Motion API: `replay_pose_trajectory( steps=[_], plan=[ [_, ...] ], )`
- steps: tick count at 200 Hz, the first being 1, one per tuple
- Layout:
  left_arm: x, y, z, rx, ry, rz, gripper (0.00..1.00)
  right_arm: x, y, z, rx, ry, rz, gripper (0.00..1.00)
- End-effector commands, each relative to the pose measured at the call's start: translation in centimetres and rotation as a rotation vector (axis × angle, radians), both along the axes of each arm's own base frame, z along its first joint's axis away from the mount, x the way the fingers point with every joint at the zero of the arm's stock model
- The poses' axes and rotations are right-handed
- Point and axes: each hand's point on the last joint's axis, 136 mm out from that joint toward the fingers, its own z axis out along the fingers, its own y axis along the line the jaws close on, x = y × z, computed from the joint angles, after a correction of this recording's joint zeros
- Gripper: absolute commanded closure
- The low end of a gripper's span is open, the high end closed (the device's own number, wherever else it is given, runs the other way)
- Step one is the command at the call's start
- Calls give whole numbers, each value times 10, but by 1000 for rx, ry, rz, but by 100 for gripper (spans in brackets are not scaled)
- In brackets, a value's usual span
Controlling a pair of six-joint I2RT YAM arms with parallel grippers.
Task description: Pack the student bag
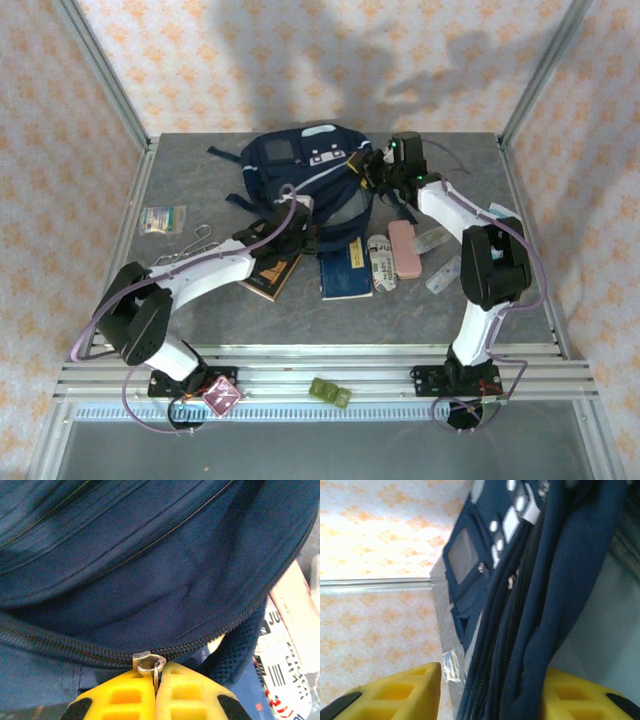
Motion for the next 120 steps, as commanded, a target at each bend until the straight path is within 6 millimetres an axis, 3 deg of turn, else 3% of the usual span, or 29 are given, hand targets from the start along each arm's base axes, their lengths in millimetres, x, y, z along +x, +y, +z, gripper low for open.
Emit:
replay_pose_trajectory(
  steps=[1,27,55,64,79,98,106,120],
  plan=[
    [15,-37,28,-120,-61,-23,100,-36,22,15,45,-29,54,53],
    [20,-48,25,-113,-61,-38,100,-70,31,-6,51,28,72,53],
    [20,-49,20,-99,-56,-46,100,-91,31,-26,50,68,51,55],
    [19,-51,21,-106,-55,-54,100,-95,34,-32,57,78,51,61],
    [17,-51,18,-101,-45,-59,100,-95,37,-39,67,94,60,80],
    [14,-48,13,-77,-27,-62,100,-89,39,-34,81,69,53,93],
    [13,-46,10,-63,-16,-62,100,-87,40,-29,84,54,52,97],
    [11,-42,4,-43,-2,-55,91,-85,40,-21,87,33,50,100]
  ],
)
